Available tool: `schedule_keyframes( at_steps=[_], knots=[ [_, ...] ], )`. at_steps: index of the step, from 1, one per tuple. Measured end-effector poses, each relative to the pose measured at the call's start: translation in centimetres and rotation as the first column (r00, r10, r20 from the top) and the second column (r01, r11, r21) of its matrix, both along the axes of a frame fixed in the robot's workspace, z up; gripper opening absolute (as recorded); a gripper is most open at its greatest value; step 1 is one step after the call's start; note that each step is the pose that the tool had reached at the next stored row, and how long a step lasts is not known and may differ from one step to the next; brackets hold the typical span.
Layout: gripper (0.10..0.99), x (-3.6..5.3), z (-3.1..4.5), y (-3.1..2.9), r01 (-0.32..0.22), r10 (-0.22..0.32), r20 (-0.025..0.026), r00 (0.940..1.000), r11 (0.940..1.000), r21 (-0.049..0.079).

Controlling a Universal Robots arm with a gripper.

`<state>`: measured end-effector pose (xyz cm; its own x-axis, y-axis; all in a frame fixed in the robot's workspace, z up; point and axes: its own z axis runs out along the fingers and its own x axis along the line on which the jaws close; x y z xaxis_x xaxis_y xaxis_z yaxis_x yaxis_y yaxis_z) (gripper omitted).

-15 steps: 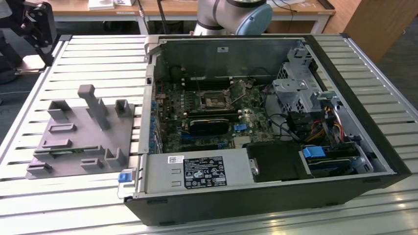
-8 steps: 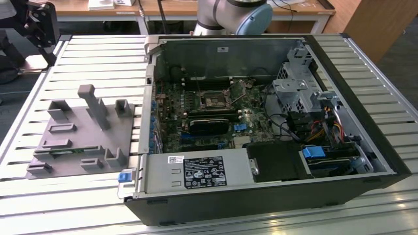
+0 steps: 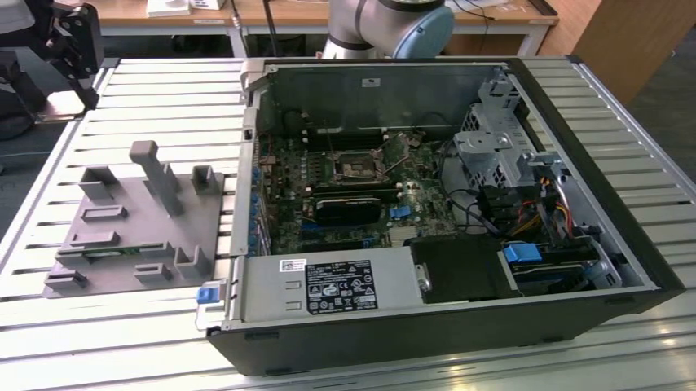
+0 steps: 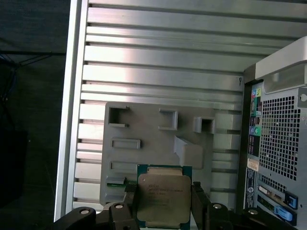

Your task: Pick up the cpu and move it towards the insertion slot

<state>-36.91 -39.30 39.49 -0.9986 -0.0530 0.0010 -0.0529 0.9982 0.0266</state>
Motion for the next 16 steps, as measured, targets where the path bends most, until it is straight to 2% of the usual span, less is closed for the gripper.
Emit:
schedule_keyframes(
  at_steps=[16],
  knots=[
    [0.541, 0.94, 0.00, 0.01, 0.000, 0.000, -0.0005, 1.0000, 1.0000, 0.000]
  ],
)
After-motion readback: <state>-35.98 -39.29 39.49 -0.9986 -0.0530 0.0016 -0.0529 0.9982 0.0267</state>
